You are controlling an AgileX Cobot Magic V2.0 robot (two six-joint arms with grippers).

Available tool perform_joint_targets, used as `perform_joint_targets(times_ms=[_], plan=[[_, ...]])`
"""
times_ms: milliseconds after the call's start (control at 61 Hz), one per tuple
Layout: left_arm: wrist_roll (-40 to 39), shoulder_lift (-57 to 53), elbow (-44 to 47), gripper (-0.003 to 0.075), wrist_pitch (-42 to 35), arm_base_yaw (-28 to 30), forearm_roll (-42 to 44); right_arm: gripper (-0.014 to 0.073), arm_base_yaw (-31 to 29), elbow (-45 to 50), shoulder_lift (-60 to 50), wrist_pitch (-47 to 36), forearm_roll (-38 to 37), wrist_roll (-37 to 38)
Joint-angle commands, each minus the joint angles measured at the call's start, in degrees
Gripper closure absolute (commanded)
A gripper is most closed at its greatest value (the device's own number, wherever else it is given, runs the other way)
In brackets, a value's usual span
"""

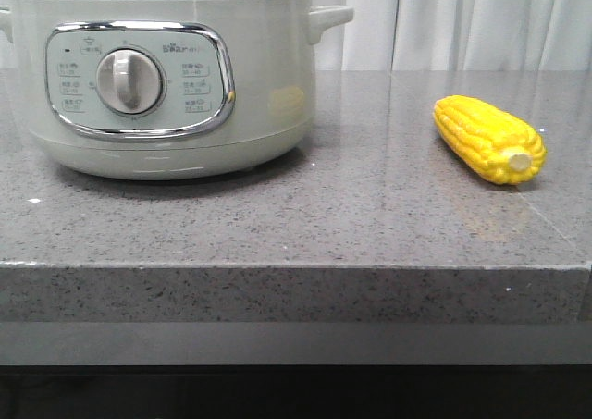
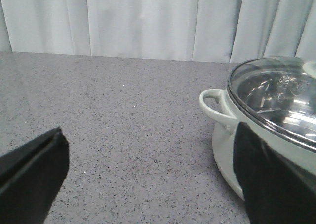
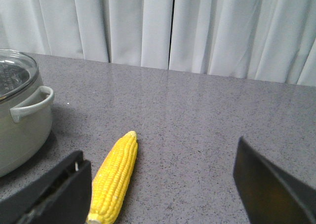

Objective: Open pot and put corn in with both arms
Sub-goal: 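Grasp the glass lid knob with the left gripper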

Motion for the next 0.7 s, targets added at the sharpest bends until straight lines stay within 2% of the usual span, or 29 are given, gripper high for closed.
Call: perform_joint_targets(times_ms=[0,164,377,525,689], plan=[[-0.57,2.27,-3.81,0.006,-2.37,-0.38,-0.35,-0.0016,-0.33,-2.08,0.64,-3.71,0.2,-0.07],[0.36,10.94,-12.43,0.006,2.99,-3.69,-0.48,-0.0016,-0.33,-2.08,0.64,-2.53,0.2,-0.07],[0.46,25.13,-27.13,0.006,9.47,-12.73,-0.48,-0.0016,-0.33,-2.08,0.64,-2.44,0.2,-0.07],[0.46,36.74,-40.77,0.006,17.02,-19.4,-2.23,-0.0016,-0.33,-2.08,0.64,-2.44,0.2,-0.07],[0.46,48.61,-56.6,0.006,27.3,-22.59,-5.52,-0.0016,-0.33,-2.08,0.64,-2.39,0.2,-0.07]])
